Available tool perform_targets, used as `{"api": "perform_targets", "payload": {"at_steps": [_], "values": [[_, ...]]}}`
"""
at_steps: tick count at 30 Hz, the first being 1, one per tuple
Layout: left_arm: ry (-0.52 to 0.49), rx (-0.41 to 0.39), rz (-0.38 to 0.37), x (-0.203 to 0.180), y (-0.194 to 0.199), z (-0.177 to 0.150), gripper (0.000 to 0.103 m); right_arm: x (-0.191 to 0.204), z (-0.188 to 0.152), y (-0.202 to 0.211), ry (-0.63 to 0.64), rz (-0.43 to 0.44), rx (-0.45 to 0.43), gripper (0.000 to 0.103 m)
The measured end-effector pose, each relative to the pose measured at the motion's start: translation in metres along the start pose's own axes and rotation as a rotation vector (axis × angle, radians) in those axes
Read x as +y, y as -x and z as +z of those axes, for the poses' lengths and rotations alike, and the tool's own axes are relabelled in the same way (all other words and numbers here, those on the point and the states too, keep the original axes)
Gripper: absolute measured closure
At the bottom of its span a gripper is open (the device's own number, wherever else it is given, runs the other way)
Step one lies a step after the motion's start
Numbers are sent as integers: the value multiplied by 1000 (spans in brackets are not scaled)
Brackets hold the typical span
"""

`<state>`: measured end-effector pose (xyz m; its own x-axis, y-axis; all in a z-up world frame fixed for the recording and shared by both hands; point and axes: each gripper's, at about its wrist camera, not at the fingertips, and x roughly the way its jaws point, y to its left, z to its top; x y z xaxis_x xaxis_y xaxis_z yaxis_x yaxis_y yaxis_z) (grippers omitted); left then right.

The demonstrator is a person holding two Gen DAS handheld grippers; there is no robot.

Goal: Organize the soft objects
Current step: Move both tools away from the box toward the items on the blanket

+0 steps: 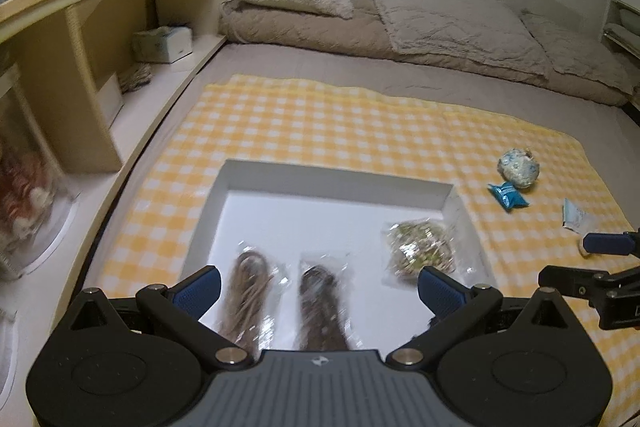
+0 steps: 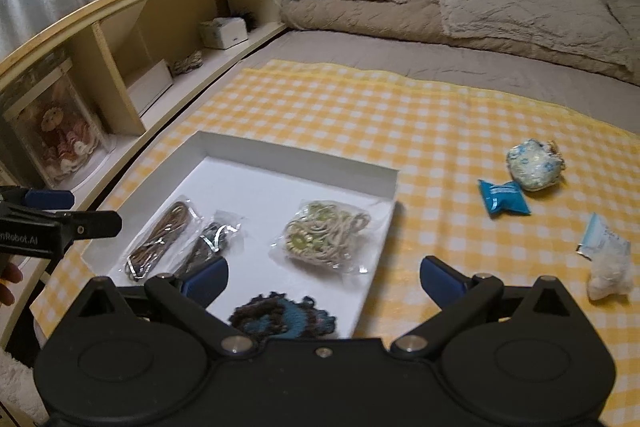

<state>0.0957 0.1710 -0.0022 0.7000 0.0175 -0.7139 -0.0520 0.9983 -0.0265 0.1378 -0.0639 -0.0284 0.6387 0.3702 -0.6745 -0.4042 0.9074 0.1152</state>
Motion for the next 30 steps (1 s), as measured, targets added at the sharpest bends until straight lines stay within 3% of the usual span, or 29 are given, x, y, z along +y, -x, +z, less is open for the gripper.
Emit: {"api": "perform_targets", "payload": {"at_steps": [14,30], "values": [[-82,-28,-117,-93,-41,40,0,-77,11,25,-104,-69,-41,0],[-148,-78,-216,-191,-86,74,0,-187,16,52,-274,-246,-146,0]]}}
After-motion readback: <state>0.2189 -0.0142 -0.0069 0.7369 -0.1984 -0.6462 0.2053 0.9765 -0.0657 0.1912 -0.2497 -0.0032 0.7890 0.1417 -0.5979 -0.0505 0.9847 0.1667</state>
